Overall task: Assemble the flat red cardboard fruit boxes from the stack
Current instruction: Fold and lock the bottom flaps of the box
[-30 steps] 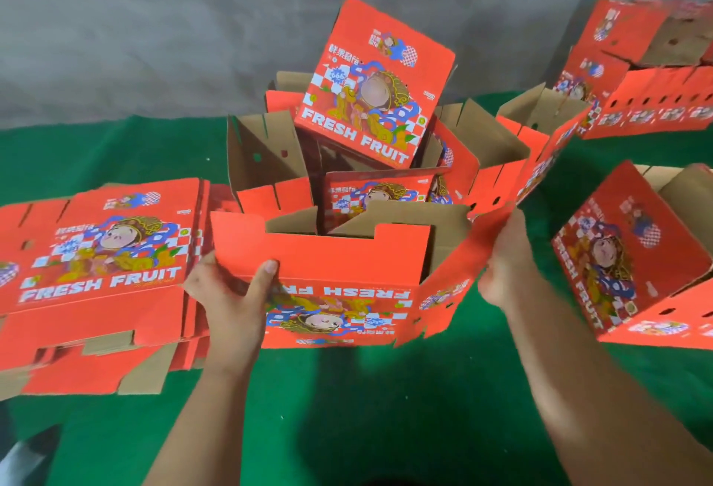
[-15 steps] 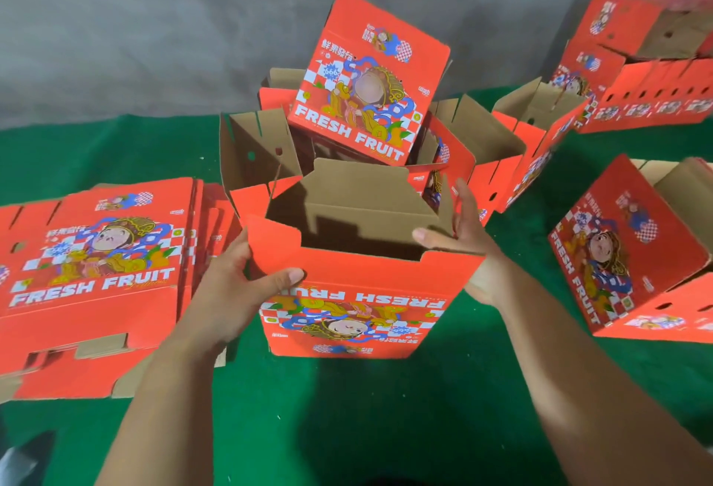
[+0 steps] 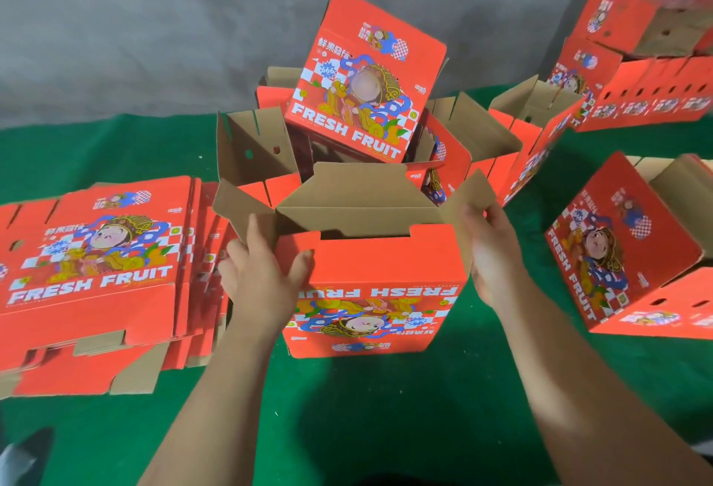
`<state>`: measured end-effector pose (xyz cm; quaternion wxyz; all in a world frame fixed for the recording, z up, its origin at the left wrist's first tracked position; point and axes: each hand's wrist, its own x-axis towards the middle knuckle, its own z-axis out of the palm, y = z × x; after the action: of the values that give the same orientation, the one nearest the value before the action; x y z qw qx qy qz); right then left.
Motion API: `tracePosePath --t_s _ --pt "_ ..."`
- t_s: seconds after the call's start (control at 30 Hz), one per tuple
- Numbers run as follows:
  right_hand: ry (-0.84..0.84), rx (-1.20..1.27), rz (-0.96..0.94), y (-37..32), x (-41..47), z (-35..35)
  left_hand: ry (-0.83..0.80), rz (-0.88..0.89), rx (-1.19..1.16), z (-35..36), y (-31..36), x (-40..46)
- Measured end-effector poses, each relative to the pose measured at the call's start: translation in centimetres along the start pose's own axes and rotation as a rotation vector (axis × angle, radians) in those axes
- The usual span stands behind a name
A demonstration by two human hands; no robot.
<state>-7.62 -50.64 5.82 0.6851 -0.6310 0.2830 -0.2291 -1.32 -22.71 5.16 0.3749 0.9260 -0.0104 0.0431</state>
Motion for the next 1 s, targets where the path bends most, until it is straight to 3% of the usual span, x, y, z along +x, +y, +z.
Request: tracePosePath --t_s 0.17,0.33,0.5,0.63,0.8,0.9,0.93,1.0 --pt "-0.146 -0.503 -0.444 1.9 -2.3 0.9 0.234 0.276 -0.069 1.7 -1.0 -0.4" --pt "-0.068 -0.711 -0.575 4.3 -3.7 0.6 0.237 0.544 -0.071 1.4 -1.4 -0.1" --pt "-0.058 -0.725 -0.600 4.8 -3.7 0.6 -0.031 0.552 0.013 -0.4 -0.8 2.3" --pt "-0.034 -0.749 -0.601 5.2 -3.8 -0.1 -0.336 0.452 -0.146 -0.9 1.4 3.9" --pt "-0.071 -0.773 -0.662 5.6 -4.3 -0.2 -0.370 0.353 0.275 -0.4 1.8 6.6" --pt "-0.104 -0.834 -0.655 5.8 -4.5 -1.0 -0.245 0.391 0.387 1.4 1.7 6.4" --pt "-0.118 -0.851 -0.616 5.6 -4.2 -1.2 -0.188 0.423 0.397 1.9 1.4 6.0" --pt "-0.149 -0.852 -0.476 5.0 -3.5 -1.3 -0.211 0.458 0.167 2.3 0.9 5.6"
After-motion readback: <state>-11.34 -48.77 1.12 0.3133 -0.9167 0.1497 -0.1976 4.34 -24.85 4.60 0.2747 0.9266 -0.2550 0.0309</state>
